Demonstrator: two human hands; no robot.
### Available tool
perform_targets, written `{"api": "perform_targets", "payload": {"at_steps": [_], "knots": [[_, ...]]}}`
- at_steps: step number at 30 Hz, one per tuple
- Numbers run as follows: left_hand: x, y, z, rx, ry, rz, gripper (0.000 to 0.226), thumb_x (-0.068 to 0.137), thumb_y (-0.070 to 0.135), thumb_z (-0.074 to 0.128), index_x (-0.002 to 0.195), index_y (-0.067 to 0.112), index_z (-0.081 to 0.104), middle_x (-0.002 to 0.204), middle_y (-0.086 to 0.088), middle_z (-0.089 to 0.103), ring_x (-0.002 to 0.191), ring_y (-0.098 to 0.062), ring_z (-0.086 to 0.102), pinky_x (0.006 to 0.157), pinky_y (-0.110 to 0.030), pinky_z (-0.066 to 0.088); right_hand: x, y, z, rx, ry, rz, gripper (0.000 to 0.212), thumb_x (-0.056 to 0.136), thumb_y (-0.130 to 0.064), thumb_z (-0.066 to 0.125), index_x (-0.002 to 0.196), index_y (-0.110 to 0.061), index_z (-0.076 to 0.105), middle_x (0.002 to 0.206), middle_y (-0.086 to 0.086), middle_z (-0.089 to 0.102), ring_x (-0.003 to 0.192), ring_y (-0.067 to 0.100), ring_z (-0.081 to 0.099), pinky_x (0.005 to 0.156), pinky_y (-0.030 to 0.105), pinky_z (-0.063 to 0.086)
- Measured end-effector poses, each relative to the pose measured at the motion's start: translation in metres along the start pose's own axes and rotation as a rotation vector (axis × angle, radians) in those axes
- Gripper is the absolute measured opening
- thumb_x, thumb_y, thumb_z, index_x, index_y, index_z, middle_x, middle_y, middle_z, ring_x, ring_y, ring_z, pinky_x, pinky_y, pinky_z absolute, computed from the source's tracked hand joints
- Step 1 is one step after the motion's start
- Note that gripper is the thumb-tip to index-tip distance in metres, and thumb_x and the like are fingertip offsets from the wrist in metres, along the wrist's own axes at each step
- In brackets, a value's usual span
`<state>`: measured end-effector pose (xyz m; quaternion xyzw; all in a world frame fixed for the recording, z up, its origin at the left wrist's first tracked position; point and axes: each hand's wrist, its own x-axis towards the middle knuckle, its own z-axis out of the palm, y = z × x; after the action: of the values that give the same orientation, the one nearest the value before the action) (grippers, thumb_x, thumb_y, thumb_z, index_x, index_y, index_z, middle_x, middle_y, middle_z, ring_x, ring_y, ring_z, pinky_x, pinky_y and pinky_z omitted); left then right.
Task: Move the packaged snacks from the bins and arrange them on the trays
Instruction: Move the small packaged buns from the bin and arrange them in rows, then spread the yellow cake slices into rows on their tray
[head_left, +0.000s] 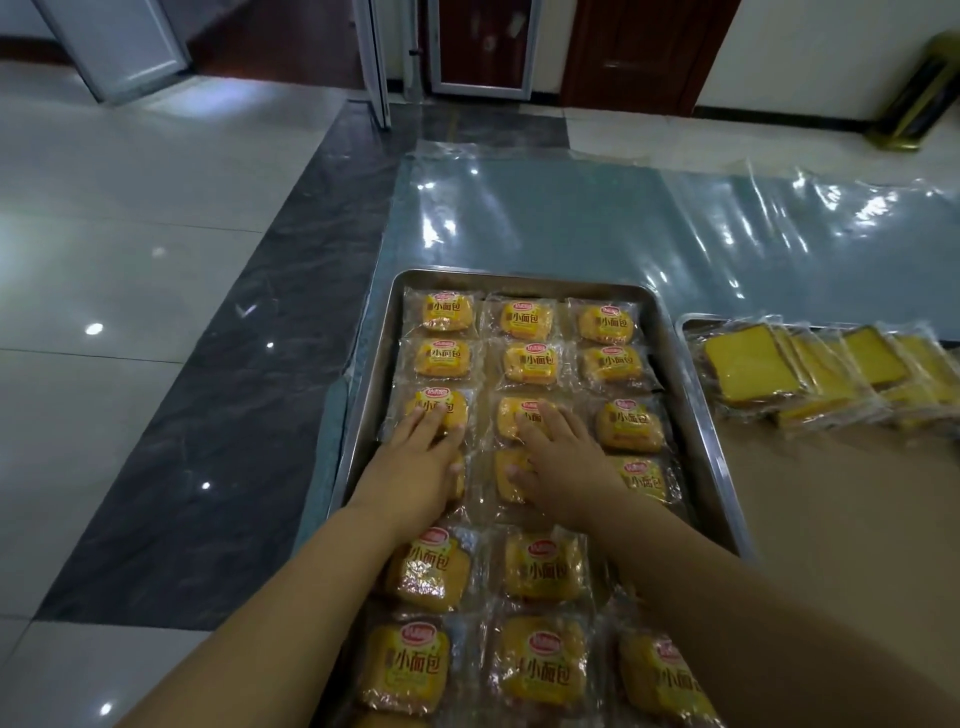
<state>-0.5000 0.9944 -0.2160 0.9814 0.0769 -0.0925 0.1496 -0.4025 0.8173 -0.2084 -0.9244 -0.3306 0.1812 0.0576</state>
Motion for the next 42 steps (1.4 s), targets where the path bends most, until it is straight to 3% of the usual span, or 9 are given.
{"api": "perform_targets", "payload": {"at_steps": [6, 10, 14, 17, 22, 29, 35, 39, 42], "knots": [[-0.023, 0.028, -0.014, -0.11, 0.23, 0.067, 0.043, 0.095, 0.034, 0.046, 0.136, 0.022, 0.045, 0.141, 0.0, 0.041, 0.129, -0.021, 0.032, 0.106, -0.035, 0.029, -0.047, 0.004, -0.022, 0.034, 0.235, -0.053, 0.057, 0.092, -0.04, 0.051, 0.143, -0.023, 0.033, 0.152, 0.004, 0.027, 0.141, 0.026, 0.016, 0.112, 0.045, 0.024], [-0.04, 0.052, -0.014, -0.171, 0.276, 0.136, 0.034, 0.092, 0.033, 0.052, 0.125, 0.024, 0.055, 0.125, 0.004, 0.052, 0.114, -0.016, 0.046, 0.093, -0.031, 0.039, -0.089, 0.028, -0.028, 0.145, 0.383, -0.047, 0.047, 0.087, -0.028, 0.061, 0.132, -0.018, 0.051, 0.134, 0.005, 0.049, 0.125, 0.027, 0.04, 0.099, 0.042, 0.04], [-0.052, 0.086, -0.009, -0.227, 0.24, 0.159, 0.03, 0.091, 0.036, 0.053, 0.119, 0.025, 0.058, 0.117, 0.008, 0.054, 0.109, -0.013, 0.048, 0.089, -0.027, 0.04, -0.126, 0.067, -0.028, 0.22, 0.48, 0.002, 0.032, 0.083, -0.021, 0.068, 0.113, -0.011, 0.064, 0.11, 0.006, 0.06, 0.099, 0.027, 0.056, 0.079, 0.037, 0.049], [-0.055, 0.116, -0.004, -0.238, 0.221, 0.181, 0.028, 0.092, 0.039, 0.052, 0.115, 0.027, 0.06, 0.109, 0.009, 0.056, 0.102, -0.01, 0.051, 0.08, -0.026, 0.041, -0.149, 0.103, -0.03, 0.296, 0.51, 0.065, 0.023, 0.082, -0.019, 0.069, 0.103, -0.011, 0.066, 0.099, 0.005, 0.06, 0.09, 0.025, 0.057, 0.072, 0.031, 0.045], [-0.039, 0.182, 0.004, -0.263, 0.214, 0.178, 0.02, 0.091, 0.039, 0.052, 0.106, 0.029, 0.062, 0.101, 0.012, 0.06, 0.091, -0.008, 0.053, 0.073, -0.027, 0.044, -0.173, 0.172, -0.036, 0.357, 0.54, 0.202, 0.025, 0.083, -0.023, 0.068, 0.107, -0.015, 0.066, 0.107, 0.001, 0.061, 0.087, 0.022, 0.059, 0.074, 0.029, 0.044], [0.015, 0.28, 0.017, -0.274, 0.253, 0.146, 0.013, 0.091, 0.04, 0.052, 0.098, 0.034, 0.062, 0.092, 0.017, 0.058, 0.083, 0.0, 0.05, 0.067, -0.018, 0.039, -0.158, 0.268, -0.061, 0.306, 0.453, 0.229, 0.03, 0.089, -0.031, 0.058, 0.116, -0.017, 0.062, 0.113, 0.001, 0.063, 0.103, 0.021, 0.057, 0.081, 0.032, 0.046], [0.063, 0.326, 0.026, -0.322, 0.257, 0.027, 0.017, 0.09, 0.039, 0.054, 0.1, 0.028, 0.063, 0.095, 0.011, 0.059, 0.086, -0.006, 0.054, 0.075, -0.031, 0.049, -0.124, 0.312, -0.089, 0.287, 0.444, 0.185, 0.022, 0.089, -0.03, 0.056, 0.108, -0.022, 0.061, 0.103, -0.004, 0.063, 0.087, 0.014, 0.057, 0.065, 0.028, 0.044], [0.095, 0.327, 0.026, -0.302, 0.226, -0.017, 0.021, 0.091, 0.036, 0.053, 0.106, 0.025, 0.061, 0.101, 0.005, 0.06, 0.088, -0.011, 0.056, 0.077, -0.031, 0.049, -0.091, 0.321, -0.104, 0.244, 0.398, 0.205, 0.037, 0.091, -0.031, 0.054, 0.124, -0.016, 0.056, 0.116, 0.002, 0.061, 0.1, 0.02, 0.057, 0.077, 0.032, 0.049], [0.12, 0.32, 0.027, -0.247, 0.214, -0.018, 0.028, 0.091, 0.034, 0.054, 0.116, 0.024, 0.058, 0.111, 0.003, 0.058, 0.096, -0.013, 0.055, 0.076, -0.025, 0.043, -0.066, 0.321, -0.11, 0.157, 0.326, 0.228, 0.04, 0.092, -0.037, 0.052, 0.124, -0.013, 0.055, 0.123, 0.007, 0.056, 0.108, 0.025, 0.053, 0.086, 0.036, 0.049]]}}
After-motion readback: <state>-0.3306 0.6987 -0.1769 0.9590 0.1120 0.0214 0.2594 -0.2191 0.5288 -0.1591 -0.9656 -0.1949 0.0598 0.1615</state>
